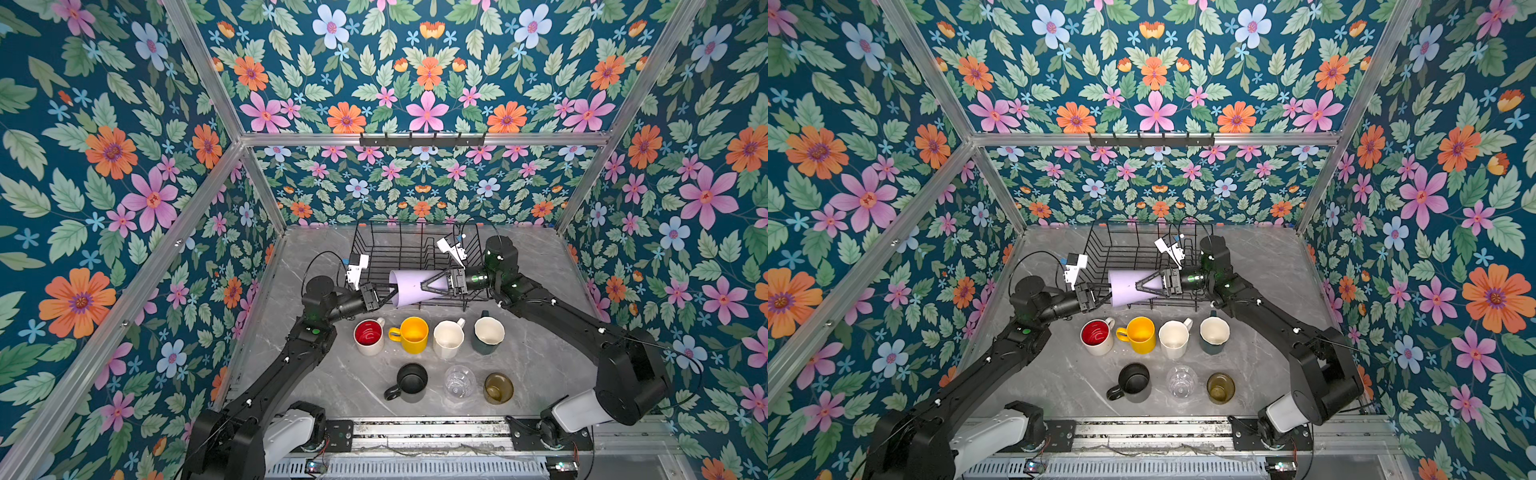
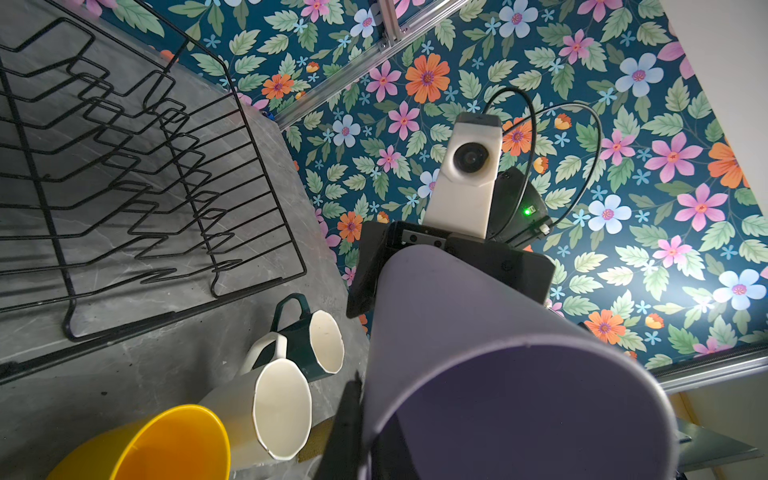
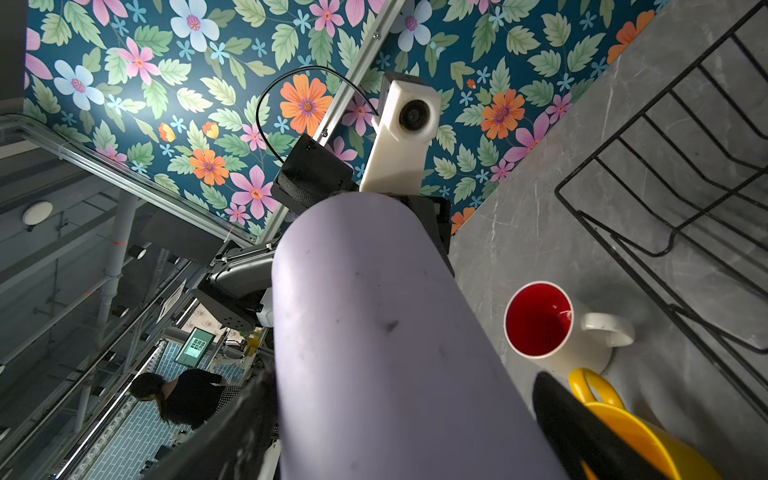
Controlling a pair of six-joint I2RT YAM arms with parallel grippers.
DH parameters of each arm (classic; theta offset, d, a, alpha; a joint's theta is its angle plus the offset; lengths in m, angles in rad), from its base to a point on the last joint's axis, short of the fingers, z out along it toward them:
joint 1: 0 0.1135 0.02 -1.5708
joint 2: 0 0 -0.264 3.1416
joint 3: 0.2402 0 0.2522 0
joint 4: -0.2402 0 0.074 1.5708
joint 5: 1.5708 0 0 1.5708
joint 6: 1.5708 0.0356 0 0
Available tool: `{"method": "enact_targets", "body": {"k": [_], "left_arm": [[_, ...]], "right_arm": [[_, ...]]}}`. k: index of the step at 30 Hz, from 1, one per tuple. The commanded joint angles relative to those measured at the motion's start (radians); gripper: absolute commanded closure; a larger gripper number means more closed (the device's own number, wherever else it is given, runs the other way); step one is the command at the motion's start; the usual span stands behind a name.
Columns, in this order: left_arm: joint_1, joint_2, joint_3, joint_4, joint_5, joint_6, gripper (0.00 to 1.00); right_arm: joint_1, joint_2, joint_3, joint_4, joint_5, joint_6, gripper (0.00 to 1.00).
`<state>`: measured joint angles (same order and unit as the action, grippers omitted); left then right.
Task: Load the cups into the dish rack
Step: 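Tilt the lavender cup sideways toward the right gripper while it approaches, then grasp the cup base with the right gripper and release the left gripper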
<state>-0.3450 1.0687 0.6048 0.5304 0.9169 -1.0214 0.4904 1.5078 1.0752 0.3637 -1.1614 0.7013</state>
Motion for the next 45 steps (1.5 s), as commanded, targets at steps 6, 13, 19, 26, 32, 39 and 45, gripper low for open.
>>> {"method": "enact_targets", "body": {"k": [6,13,19,26,32,39,45], "left_arm": [[0.001,0.004,-0.002,0.055,0.02,-0.008,1.0],[0.0,0.007,0.002,0.066,0.029,-0.014,1.0],[0.001,0.014,0.012,0.066,0.037,-0.015,1.0],[0.0,0.014,0.019,0.044,0.038,-0.005,1.0],[0.001,0.003,0.029,0.001,0.035,0.021,1.0],[0.012,-0.021,0.055,-0.135,-0.012,0.094,0.63],[0.041,-0.049,0.058,-0.238,-0.07,0.152,0.23]], "right_arm": [[0.025,0.022,0.015,0.084,-0.029,0.032,0.08],[0.045,0.044,0.025,0.084,-0.04,0.042,0.16],[0.046,0.046,0.03,0.077,-0.048,0.047,0.33],[0.046,0.048,0.046,0.03,-0.048,0.03,0.67],[0.046,0.054,0.073,0.004,-0.038,0.04,0.95],[0.035,0.04,0.127,-0.09,-0.008,0.034,1.0],[-0.028,-0.016,0.168,-0.253,0.046,-0.031,1.0]]}}
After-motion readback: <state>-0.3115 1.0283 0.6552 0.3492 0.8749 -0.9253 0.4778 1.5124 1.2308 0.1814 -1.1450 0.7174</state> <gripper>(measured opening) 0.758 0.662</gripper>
